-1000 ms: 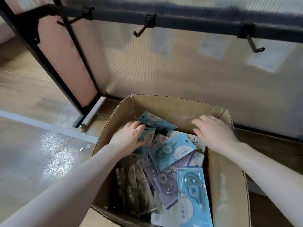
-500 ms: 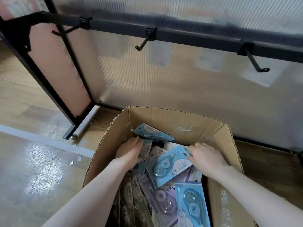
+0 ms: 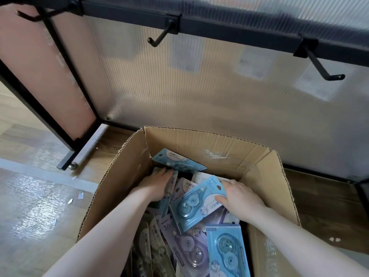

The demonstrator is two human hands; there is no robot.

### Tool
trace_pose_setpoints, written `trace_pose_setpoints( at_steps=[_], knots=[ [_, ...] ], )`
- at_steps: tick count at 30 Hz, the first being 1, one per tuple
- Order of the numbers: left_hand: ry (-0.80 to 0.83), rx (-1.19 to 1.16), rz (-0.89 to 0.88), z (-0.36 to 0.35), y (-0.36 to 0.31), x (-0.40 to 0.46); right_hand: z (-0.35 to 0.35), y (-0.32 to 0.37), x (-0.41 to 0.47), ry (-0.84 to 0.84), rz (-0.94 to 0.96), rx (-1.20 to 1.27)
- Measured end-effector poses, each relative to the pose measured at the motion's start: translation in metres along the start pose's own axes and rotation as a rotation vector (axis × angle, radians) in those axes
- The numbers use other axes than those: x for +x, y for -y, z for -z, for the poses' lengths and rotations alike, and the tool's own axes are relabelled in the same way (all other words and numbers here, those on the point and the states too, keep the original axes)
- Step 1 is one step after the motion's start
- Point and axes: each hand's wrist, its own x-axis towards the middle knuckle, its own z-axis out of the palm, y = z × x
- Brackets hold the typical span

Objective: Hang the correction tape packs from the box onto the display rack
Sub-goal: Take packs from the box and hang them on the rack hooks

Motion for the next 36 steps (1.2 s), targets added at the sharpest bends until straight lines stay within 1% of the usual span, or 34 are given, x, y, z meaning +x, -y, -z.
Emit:
trace_pose_setpoints(
  at_steps=[3, 6, 10, 12, 16, 19, 24, 28, 30, 32, 36],
  knots=[
    [0.044, -0.005, -0.007, 0.004, 0.001, 0.009, 0.000, 0.000, 0.001, -0.013, 0.009, 0.029],
    [0.043, 0.019, 0.007, 0.011, 0.001, 0.013, -0.002, -0.003, 0.004, -0.020, 0.017, 0.077],
    [-0.067, 0.218, 0.024, 0.015, -0.004, 0.006, -0.003, -0.004, 0.007, -0.025, 0.006, 0.164],
    [-0.103, 0.256, 0.034, 0.016, -0.006, 0.002, -0.002, -0.003, 0.011, -0.040, -0.018, 0.227],
    [-0.164, 0.184, 0.073, 0.024, -0.003, -0.009, 0.003, 0.002, 0.019, -0.060, -0.073, 0.458],
    [-0.205, 0.113, 0.030, 0.030, 0.000, -0.016, 0.006, 0.008, 0.021, -0.086, -0.109, 0.629],
    [-0.222, 0.048, -0.077, 0.043, -0.001, -0.026, 0.008, 0.012, 0.024, -0.147, -0.112, 0.665],
    [-0.256, 0.077, -0.112, 0.047, -0.002, -0.040, 0.017, 0.011, 0.013, -0.196, -0.085, 0.806],
    [-0.287, 0.100, -0.123, 0.050, -0.006, -0.052, 0.019, 0.007, 0.001, -0.221, -0.108, 0.829],
    [-0.335, 0.121, -0.155, 0.055, -0.013, -0.066, 0.023, 0.003, -0.016, -0.256, -0.171, 0.819],
    [-0.424, 0.113, -0.192, 0.083, -0.034, -0.103, 0.047, 0.000, -0.058, -0.305, -0.223, 0.706]
  ],
)
